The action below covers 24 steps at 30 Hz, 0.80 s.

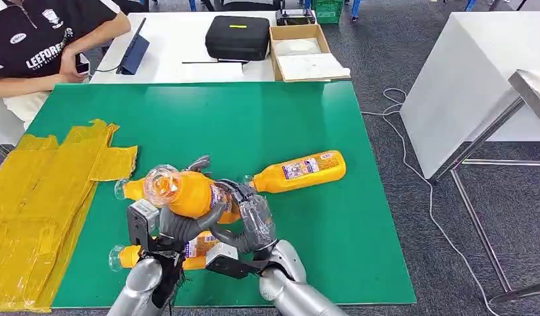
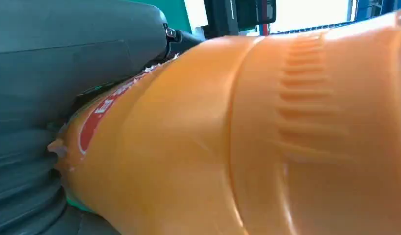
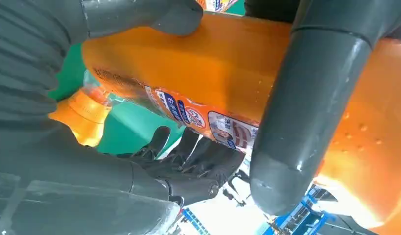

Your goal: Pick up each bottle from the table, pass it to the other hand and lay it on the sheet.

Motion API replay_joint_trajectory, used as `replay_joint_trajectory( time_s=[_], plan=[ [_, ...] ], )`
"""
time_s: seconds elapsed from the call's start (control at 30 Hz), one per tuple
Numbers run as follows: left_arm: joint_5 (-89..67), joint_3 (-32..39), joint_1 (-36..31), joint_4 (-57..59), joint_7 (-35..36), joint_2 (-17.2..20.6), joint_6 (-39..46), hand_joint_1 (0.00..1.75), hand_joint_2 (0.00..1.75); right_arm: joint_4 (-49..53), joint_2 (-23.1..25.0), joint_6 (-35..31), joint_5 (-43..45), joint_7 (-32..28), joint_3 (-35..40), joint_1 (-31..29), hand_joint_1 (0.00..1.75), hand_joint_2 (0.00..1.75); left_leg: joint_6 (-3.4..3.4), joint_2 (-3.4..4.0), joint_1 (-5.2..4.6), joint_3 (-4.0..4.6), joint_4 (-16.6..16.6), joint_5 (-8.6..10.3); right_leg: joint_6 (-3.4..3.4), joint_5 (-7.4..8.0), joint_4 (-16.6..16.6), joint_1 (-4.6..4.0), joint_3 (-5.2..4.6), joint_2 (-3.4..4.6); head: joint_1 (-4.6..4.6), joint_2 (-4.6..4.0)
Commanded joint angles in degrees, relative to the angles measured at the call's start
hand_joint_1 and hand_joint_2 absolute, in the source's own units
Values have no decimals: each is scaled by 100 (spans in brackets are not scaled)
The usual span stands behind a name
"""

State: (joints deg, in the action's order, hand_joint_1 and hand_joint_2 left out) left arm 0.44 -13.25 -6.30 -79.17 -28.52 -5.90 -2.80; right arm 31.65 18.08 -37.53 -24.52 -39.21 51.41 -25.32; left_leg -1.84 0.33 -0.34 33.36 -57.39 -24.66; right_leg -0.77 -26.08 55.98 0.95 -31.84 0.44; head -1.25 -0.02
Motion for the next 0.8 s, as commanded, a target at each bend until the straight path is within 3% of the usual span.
replay_joint_trajectory(
  time_s=[0.03,0.6,0.8],
  plan=[
    [1,-260,-600,485,-8,-125,-100,175,175,-402,192,-247,-89,-79,789,15,175,175,12,-27,5,1,-2,3,7,-4,-1,-4,9,-27,0,0],
    [107,-202,-766,712,-41,-161,-94,175,175,-474,192,-247,-16,-79,670,-87,175,175,15,-32,8,3,-4,3,9,-3,-3,-8,11,-33,0,0],
    [162,-64,-709,546,-70,-168,-62,175,175,-222,192,-247,160,-79,318,-86,175,175,13,-27,5,4,-6,3,8,-3,1,-5,6,-27,0,0]
  ],
)
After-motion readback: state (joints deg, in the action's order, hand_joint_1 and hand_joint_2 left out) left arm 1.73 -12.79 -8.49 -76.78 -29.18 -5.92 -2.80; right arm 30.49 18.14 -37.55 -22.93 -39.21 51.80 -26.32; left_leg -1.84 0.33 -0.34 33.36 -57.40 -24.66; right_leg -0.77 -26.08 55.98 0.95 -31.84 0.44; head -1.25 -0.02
